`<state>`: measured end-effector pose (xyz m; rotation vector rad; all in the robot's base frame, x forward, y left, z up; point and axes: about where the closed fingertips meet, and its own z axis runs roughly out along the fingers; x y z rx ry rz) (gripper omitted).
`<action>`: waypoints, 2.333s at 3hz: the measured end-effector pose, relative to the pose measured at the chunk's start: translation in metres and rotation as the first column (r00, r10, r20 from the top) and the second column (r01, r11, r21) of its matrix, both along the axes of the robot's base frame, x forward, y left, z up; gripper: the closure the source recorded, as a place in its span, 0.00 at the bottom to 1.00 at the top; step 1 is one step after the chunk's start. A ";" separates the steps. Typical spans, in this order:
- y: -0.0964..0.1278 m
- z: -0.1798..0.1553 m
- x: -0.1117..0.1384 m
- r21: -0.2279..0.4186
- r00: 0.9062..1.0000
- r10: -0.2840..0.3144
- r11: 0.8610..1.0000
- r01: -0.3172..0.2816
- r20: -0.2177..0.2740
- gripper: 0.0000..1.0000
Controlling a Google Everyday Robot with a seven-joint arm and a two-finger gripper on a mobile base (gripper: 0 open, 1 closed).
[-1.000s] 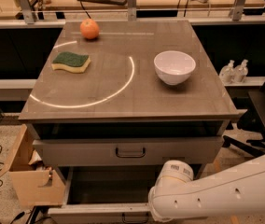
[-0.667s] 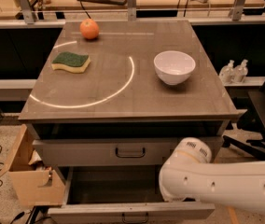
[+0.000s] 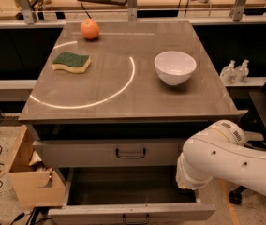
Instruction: Open middle drawer
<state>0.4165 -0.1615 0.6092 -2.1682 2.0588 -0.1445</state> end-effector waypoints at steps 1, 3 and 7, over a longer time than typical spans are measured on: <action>-0.012 -0.011 -0.002 0.030 0.998 0.067 0.997 -0.066 -0.021 1.00; -0.018 -0.046 -0.019 0.107 0.994 0.106 0.989 -0.104 -0.012 1.00; 0.045 -0.152 -0.013 0.229 0.980 0.197 0.954 -0.195 0.015 1.00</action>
Offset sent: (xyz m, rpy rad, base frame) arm -0.0147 -0.0253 -0.0469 0.1131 0.0416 0.1234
